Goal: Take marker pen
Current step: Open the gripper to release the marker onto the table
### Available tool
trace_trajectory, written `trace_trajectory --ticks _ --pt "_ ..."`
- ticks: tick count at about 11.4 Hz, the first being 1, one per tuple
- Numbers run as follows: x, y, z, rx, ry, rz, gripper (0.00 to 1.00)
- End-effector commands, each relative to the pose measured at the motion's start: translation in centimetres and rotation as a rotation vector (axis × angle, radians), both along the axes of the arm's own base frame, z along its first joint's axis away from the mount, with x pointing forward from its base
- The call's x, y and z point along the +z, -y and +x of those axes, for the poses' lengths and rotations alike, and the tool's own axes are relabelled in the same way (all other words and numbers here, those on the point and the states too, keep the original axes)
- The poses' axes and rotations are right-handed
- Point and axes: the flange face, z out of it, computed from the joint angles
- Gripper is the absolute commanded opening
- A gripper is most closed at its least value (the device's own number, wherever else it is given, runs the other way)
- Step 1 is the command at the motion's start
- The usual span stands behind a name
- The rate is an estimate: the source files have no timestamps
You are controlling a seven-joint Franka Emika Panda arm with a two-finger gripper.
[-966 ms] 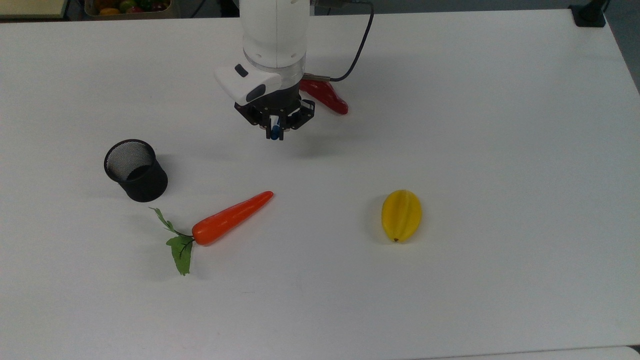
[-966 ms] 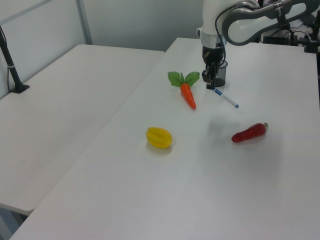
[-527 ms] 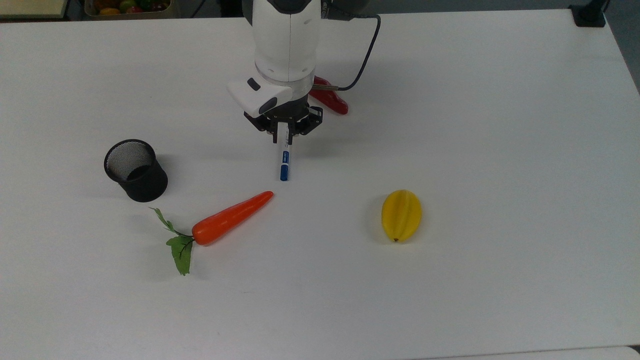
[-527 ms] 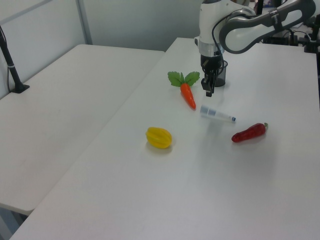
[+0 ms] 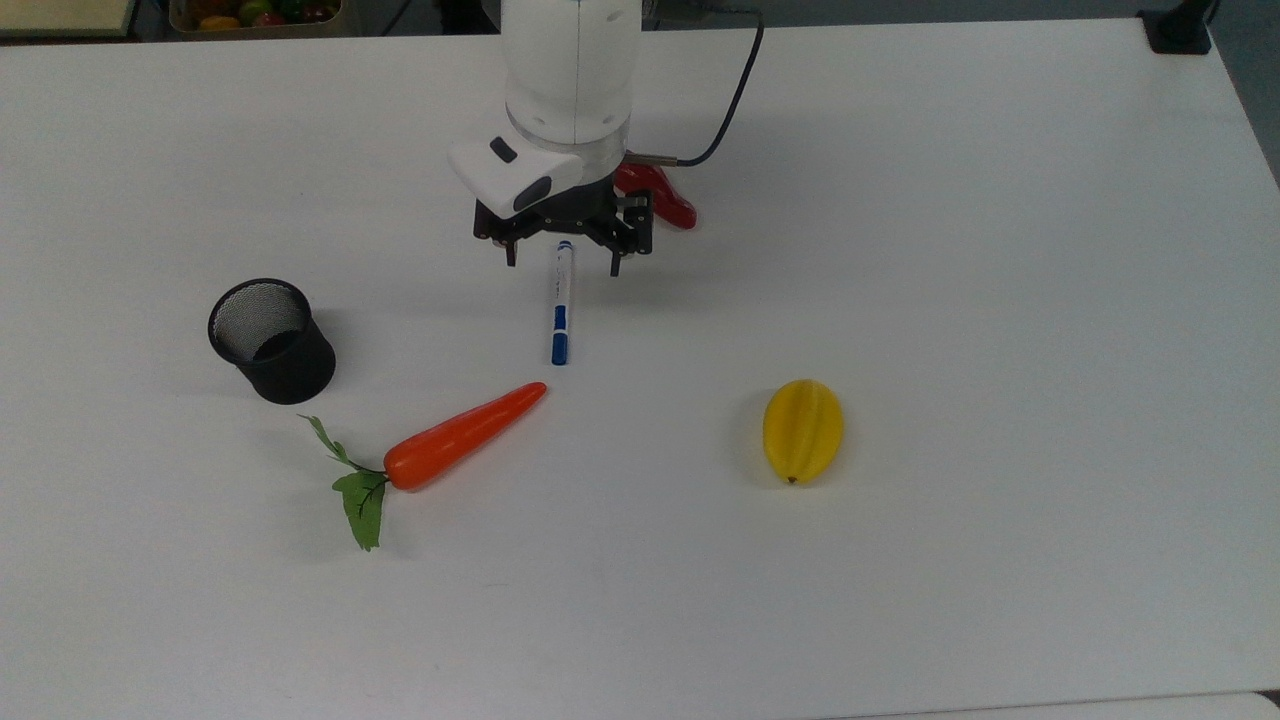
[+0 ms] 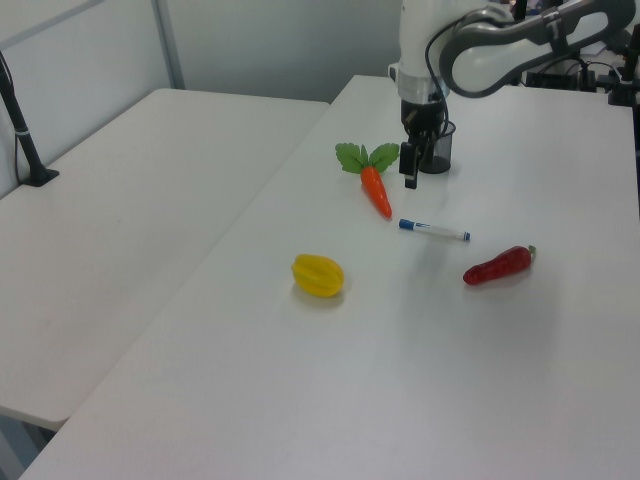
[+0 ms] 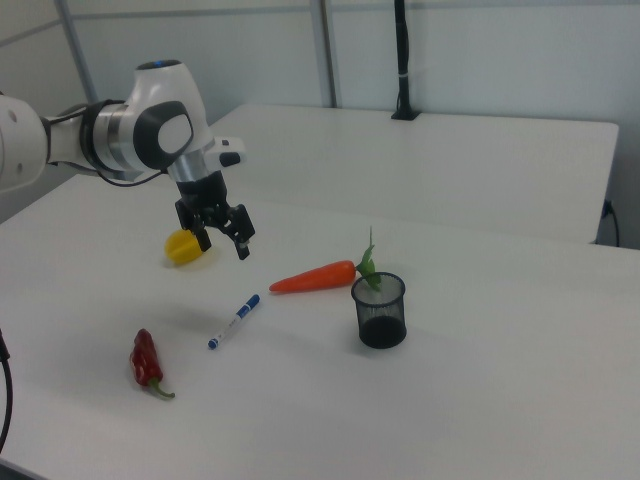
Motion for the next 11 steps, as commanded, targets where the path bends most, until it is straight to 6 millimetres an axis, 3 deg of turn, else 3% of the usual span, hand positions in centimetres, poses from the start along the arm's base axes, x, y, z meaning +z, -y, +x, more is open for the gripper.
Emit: trace_trajectory --ticks 1,5,8,11 --pt "4.9 1.3 -2.6 -0.003 -0.028 -0.052 1.0" --pt "11.3 5.2 -6.5 -0.047 -0.061 -0.053 1.0" --pt "14.0 7.5 -8.1 -0.028 -0.072 -0.043 1.0" --pt "14.6 7.8 -8.3 -0.036 -0.063 -0.042 1.0"
